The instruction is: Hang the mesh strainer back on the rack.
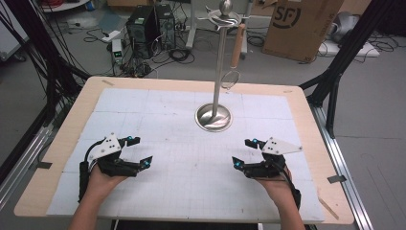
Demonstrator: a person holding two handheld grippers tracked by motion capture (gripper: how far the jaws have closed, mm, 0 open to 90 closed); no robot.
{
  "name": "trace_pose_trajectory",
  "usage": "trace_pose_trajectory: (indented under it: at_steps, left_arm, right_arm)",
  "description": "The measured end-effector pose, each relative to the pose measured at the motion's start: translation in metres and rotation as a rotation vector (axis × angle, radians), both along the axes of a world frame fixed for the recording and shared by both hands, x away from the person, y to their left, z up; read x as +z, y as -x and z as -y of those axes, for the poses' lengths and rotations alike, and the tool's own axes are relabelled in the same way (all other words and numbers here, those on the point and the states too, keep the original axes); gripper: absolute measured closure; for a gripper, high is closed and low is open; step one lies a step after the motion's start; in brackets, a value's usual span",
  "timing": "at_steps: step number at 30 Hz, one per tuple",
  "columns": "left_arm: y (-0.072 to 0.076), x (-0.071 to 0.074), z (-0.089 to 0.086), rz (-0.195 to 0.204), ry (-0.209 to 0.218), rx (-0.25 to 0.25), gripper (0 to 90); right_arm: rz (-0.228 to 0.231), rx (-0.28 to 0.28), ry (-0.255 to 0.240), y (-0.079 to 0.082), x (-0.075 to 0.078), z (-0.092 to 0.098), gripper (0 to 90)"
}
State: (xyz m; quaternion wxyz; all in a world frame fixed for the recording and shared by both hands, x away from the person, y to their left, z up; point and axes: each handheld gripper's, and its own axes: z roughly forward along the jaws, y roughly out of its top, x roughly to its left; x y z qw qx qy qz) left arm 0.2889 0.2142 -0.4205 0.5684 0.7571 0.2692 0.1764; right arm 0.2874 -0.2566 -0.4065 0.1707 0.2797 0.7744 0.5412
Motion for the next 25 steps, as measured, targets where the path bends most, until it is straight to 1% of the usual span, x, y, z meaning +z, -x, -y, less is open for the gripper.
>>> trace_pose_trajectory:
  at_steps: [9,10,11,20,21,25]
  left_arm:
    - [0.0013,0.0008,0.0006,0.005,0.004,-0.007,15.0]
    - [0.0011,0.0008,0.0003,0.005,0.0,-0.003,15.0]
    - [0.0011,0.0006,0.0003,0.004,0.0,-0.002,15.0]
    - [0.0007,-0.0002,0.0009,0.003,-0.002,-0.008,15.0]
    - [0.0008,-0.0002,0.0011,0.004,-0.003,-0.009,15.0]
    - [0.0001,-0.0007,0.0012,0.003,-0.005,-0.002,14.9]
  right_arm:
    - [-0.036,0.003,0.028,-0.0003,-0.0042,-0.0034,18.4]
    - [-0.029,0.006,0.03,-0.0012,-0.0048,-0.0038,18.4]
    - [-0.037,0.005,0.032,-0.0011,-0.005,-0.004,18.4]
    - [-0.048,0.008,0.03,-0.0031,-0.0072,-0.0042,18.4]
    - [-0.055,0.009,0.029,-0.0026,-0.0073,-0.0047,18.4]
    - [-0.054,0.001,0.03,-0.0034,-0.0075,-0.0037,18.4]
